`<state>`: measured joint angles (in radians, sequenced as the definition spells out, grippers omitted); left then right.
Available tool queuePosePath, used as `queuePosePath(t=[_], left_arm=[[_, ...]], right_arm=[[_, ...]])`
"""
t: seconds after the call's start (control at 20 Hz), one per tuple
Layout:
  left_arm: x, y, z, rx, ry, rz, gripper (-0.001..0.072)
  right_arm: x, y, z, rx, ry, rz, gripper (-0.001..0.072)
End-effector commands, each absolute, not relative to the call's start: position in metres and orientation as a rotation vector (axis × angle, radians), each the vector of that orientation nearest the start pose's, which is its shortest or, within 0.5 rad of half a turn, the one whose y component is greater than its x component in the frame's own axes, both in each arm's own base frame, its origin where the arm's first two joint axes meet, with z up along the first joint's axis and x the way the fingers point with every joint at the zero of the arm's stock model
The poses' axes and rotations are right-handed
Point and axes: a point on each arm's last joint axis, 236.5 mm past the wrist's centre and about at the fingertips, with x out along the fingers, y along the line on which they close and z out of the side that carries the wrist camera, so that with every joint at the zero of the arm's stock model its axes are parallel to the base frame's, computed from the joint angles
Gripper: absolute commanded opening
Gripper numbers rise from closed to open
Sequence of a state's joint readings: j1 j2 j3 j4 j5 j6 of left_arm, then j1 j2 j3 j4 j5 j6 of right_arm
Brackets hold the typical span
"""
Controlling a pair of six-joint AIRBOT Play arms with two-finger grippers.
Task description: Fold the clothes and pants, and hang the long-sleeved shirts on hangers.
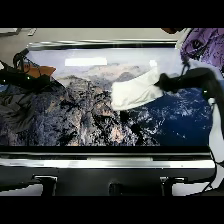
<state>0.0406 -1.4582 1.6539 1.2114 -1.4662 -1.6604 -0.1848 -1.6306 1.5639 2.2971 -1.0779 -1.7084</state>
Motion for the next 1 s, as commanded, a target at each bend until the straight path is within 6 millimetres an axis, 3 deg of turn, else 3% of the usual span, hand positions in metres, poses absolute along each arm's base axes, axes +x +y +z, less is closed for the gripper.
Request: queuePosePath(t=[0.0, 0.15, 0.25, 0.4, 0.5, 0.6, 0.7, 0.95], left_arm=[[0.428, -0.067, 0.105, -0.358, 1.263, -0.197, 0.0016], [0.428, -0.067, 0.105, -0.358, 1.263, -0.197, 0.0016], [0.428, -0.067, 0.105, -0.358, 1.264, -0.196, 0.0016], [0.428, -0.067, 0.105, -0.357, 1.264, -0.196, 0.0016], [0.428, -0.067, 0.105, -0.357, 1.264, -0.196, 0.0016], [0.428, -0.067, 0.105, -0.357, 1.264, -0.196, 0.0016], [0.428, -0.067, 0.105, -0.358, 1.264, -0.196, 0.0016], [0.427, -0.067, 0.105, -0.358, 1.264, -0.197, 0.0016]], right_arm=[[0.538, -0.036, 0.107, 0.617, 0.89, 0.1, 0.0034], [0.535, -0.11, 0.136, 0.607, 0.797, -0.059, 0.0034], [0.52, -0.159, 0.141, 0.631, 0.767, -0.17, 0.0034], [0.476, -0.227, 0.121, 0.646, 0.834, -0.346, 0.0033], [0.444, -0.262, 0.103, 0.685, 0.884, -0.45, 0.0033], [0.409, -0.279, 0.075, 0.724, 0.969, -0.516, 0.0032], [0.371, -0.285, 0.045, 0.756, 1.047, -0.574, 0.0032], [0.26, -0.27, -0.024, 0.82, 1.194, -0.762, 0.0032]])
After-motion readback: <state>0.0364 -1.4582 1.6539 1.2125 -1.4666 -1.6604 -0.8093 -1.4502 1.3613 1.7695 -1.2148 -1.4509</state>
